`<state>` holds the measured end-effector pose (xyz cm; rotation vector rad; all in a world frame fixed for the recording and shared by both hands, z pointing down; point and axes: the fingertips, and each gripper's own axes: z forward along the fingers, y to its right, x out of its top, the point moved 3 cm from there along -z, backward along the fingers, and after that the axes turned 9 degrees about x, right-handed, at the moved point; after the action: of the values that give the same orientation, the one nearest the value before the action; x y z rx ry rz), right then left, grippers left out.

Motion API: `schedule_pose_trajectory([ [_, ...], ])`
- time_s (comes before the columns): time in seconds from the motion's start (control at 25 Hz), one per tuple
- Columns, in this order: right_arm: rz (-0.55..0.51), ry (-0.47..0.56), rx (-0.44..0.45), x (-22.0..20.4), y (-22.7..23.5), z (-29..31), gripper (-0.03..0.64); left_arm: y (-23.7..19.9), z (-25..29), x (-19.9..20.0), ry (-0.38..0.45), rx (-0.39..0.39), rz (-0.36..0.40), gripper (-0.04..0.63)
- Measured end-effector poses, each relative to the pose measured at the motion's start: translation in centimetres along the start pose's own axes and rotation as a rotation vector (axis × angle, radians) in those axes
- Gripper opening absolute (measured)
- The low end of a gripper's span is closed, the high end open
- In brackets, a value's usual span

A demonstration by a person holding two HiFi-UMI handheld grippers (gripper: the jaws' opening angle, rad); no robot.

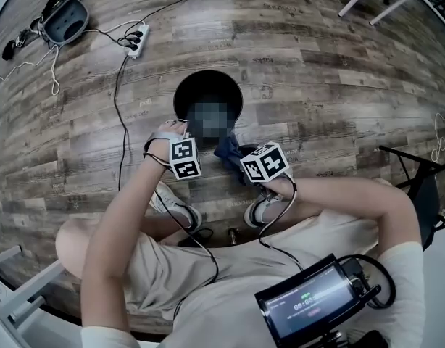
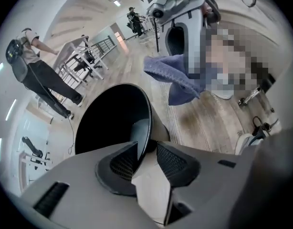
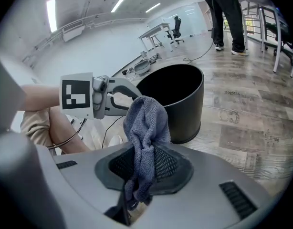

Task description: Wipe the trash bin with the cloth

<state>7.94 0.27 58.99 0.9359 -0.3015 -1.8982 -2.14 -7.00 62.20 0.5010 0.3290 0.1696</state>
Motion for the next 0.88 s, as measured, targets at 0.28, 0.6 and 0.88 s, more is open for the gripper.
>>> schedule_pose_trajectory([
  [0.28, -0.018, 0.039, -0.015, 1.0, 0.2, 0.3, 0.08, 0.0, 0.1, 0.3, -0.027, -0.026, -0.043, 0.135],
  [0.6, -0.061, 0.058, -0.027, 1.6, 1.5, 1.2, 0.08, 0.9, -0.2, 2.0, -0.018, -0.024, -0.114, 0.12],
  [0.88, -0.121, 0.067, -0.054, 2.8, 3.3, 3.0, 0.08, 1.0, -0.5, 2.2, 0.029, -0.034, -0.097, 0.114],
])
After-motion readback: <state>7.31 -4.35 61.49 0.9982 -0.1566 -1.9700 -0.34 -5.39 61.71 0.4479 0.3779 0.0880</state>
